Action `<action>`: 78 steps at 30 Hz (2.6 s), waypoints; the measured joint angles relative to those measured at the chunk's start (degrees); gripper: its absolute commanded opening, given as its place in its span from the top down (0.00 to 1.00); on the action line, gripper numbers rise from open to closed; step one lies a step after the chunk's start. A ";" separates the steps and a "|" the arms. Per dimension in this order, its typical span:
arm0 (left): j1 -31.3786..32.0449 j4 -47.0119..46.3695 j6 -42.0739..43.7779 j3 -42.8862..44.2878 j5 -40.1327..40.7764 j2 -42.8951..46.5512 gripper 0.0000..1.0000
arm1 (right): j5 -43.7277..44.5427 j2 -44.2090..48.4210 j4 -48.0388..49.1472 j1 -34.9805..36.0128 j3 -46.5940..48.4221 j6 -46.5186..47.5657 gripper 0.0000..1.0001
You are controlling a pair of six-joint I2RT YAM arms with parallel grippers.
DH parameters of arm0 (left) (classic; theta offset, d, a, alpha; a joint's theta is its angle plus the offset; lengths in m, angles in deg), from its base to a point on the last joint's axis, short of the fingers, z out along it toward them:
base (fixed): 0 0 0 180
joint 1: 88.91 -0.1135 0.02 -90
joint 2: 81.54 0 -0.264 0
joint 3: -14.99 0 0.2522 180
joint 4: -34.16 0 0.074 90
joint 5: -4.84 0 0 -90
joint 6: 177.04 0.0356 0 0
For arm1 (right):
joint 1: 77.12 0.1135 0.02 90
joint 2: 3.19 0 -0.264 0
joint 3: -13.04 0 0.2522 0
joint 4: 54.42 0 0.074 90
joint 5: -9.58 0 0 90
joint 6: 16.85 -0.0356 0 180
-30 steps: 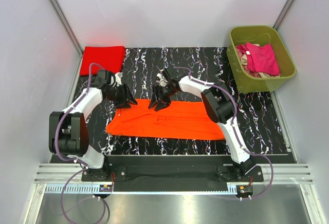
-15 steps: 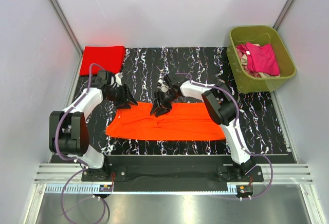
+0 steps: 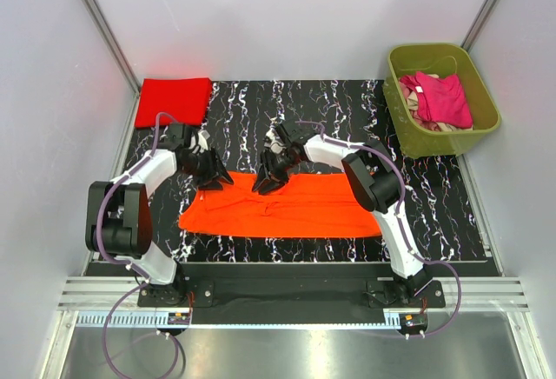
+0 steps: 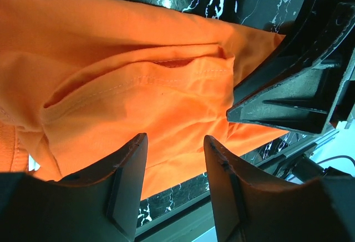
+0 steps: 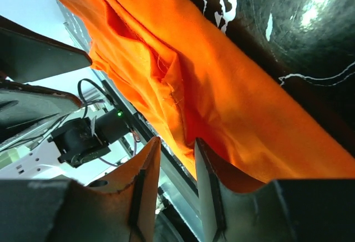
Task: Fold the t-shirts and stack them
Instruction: Fold the tshirt
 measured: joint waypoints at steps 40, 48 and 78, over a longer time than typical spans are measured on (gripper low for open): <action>1.99 5.88 3.37 4.79 2.93 -10.64 0.46 | 2.64 14.12 1.55 -7.23 -11.65 1.49 0.58; 2.40 7.82 0.74 3.67 4.59 7.10 0.55 | 12.39 14.12 -7.74 -8.44 -11.80 8.09 0.80; 9.27 6.16 -15.96 39.58 11.74 -35.47 0.63 | 43.12 23.56 -17.55 -15.45 -23.08 16.79 0.92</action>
